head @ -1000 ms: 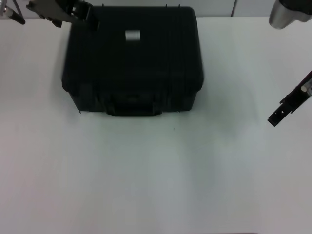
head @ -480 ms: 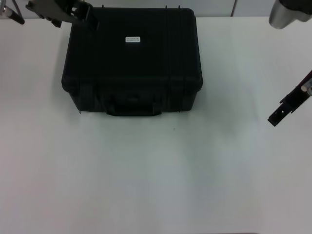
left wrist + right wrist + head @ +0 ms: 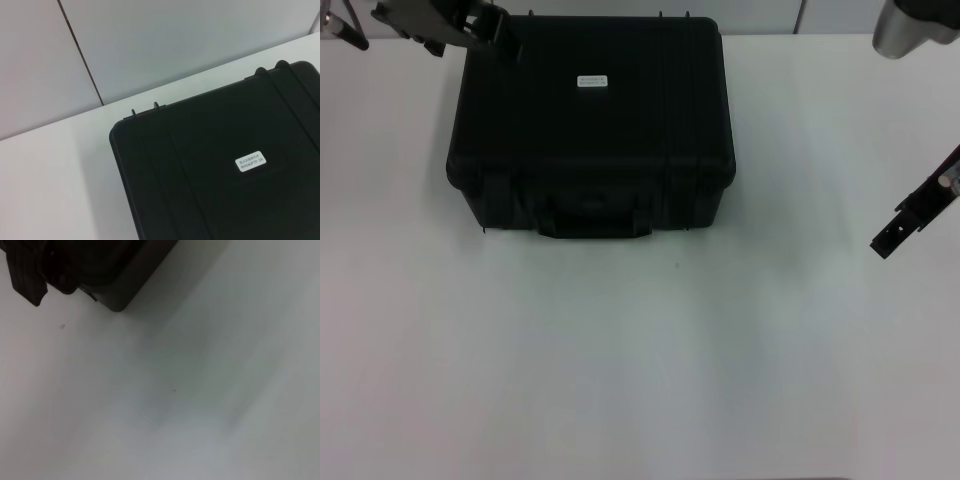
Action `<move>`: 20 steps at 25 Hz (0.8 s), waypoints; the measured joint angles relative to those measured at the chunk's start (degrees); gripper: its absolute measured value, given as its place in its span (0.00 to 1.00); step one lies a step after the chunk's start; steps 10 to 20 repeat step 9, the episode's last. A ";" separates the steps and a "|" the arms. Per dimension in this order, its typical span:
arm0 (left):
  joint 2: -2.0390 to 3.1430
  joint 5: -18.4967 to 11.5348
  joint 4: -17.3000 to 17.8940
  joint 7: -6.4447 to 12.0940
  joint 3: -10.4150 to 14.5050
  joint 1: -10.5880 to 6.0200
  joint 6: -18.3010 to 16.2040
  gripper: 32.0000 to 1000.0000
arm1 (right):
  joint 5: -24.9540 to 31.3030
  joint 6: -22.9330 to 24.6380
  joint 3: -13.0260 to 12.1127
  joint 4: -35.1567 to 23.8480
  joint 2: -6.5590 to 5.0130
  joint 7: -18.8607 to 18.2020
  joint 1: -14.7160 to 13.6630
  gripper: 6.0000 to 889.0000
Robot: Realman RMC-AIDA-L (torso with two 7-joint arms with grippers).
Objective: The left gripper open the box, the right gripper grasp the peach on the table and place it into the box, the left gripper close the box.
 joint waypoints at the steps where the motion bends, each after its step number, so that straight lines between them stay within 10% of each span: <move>1: 0.00 0.00 0.00 0.00 0.00 0.01 -0.01 0.73 | -0.02 0.00 0.00 0.00 -0.01 0.01 0.00 0.96; 20: 0.00 0.03 0.00 0.09 0.00 0.04 -0.04 0.73 | -0.05 0.00 0.00 0.00 0.03 0.04 0.00 0.96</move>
